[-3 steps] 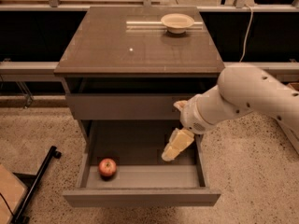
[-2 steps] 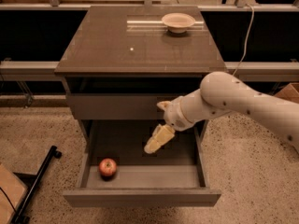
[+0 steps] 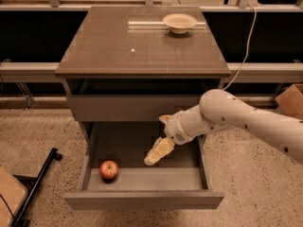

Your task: Pick apple from middle drawer and place on counter

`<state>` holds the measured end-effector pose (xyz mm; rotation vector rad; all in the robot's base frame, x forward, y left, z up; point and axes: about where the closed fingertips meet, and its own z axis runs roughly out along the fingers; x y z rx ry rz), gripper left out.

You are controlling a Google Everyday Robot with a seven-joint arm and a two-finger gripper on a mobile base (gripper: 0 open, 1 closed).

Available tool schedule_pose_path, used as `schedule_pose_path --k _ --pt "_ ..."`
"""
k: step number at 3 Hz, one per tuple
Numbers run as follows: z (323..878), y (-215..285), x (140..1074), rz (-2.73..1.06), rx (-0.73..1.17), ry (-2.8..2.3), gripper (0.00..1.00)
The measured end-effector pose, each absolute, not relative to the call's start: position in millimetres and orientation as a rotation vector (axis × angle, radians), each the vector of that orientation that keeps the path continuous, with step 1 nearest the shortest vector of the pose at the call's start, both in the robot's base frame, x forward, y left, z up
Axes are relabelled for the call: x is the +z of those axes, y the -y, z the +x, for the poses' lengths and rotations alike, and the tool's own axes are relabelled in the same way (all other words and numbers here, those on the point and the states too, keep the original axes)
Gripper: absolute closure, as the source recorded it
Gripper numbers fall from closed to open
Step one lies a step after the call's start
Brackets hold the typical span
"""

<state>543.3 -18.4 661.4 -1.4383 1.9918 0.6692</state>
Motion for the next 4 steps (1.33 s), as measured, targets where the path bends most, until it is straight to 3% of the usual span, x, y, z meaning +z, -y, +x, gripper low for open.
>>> schedule_pose_path --k 4 --pt "565 -132 497 -1.296 0.879 -1.916 0.0"
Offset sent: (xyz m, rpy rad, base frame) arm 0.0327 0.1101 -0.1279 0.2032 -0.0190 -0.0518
